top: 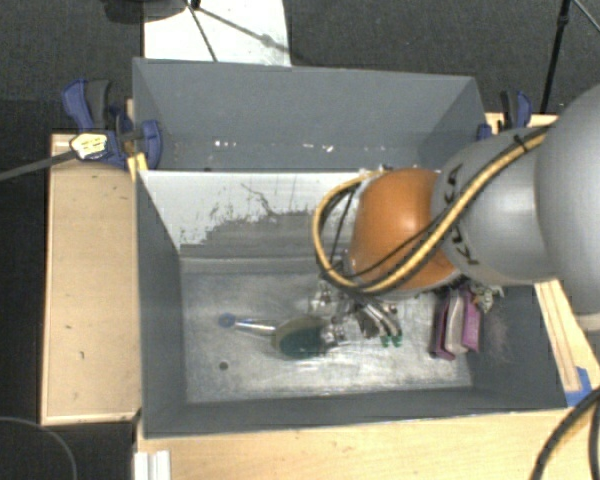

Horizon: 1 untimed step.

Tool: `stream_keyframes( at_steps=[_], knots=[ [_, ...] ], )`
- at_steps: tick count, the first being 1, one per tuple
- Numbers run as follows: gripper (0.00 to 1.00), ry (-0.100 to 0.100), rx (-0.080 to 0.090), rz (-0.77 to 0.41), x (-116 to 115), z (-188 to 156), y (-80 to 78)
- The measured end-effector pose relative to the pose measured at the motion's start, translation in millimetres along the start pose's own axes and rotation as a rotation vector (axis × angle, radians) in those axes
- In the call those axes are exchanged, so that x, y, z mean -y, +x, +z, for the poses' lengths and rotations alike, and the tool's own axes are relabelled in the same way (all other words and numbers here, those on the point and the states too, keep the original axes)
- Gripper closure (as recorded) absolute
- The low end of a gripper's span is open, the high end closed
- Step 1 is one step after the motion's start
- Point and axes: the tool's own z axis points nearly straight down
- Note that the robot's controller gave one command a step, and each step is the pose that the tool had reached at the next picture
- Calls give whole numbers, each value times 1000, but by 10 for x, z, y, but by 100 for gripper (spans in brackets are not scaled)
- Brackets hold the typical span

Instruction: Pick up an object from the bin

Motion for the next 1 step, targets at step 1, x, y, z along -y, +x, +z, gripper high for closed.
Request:
stream_keyframes(
  at_steps=[1],
  knots=[
    [100,2,7,-139,-113,-1559,-17]
  ],
)
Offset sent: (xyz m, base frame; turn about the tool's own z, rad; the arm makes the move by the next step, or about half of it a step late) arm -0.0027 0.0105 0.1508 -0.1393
